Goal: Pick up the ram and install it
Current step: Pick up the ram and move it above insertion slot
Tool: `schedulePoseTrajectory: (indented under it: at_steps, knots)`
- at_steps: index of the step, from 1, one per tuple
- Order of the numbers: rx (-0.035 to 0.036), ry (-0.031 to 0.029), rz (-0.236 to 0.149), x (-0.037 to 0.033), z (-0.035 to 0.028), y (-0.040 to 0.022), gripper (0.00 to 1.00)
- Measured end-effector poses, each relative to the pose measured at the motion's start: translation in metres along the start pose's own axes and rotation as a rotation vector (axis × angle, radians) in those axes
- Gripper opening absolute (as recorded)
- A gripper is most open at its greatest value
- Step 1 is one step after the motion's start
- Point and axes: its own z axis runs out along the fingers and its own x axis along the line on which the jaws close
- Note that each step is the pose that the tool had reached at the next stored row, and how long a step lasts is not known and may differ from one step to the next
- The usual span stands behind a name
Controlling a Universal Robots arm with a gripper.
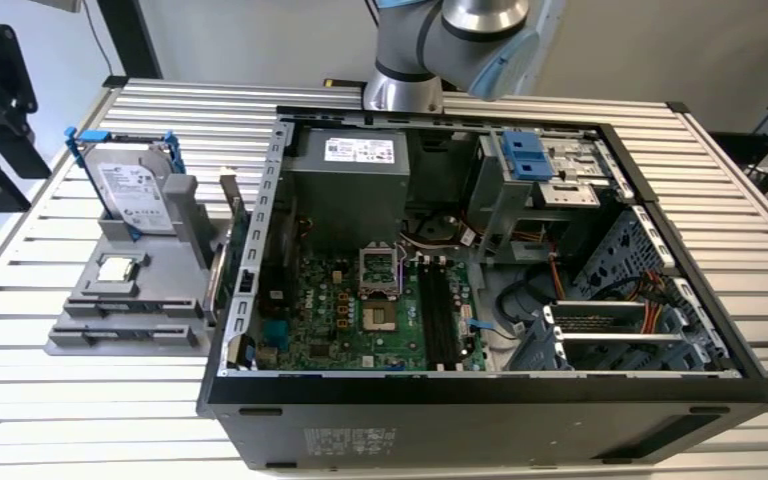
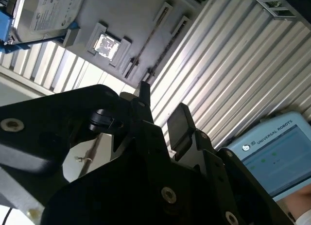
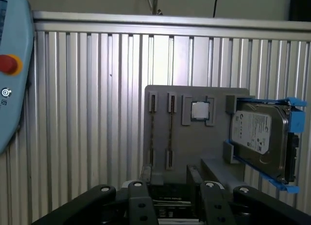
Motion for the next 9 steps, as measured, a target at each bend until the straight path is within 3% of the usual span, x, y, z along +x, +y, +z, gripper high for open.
schedulePoseTrajectory:
  at_steps: [9]
  knots:
    - [0.0047, 0.0000, 0.000, 0.0004, 0.0099, 0.0002, 1.00]
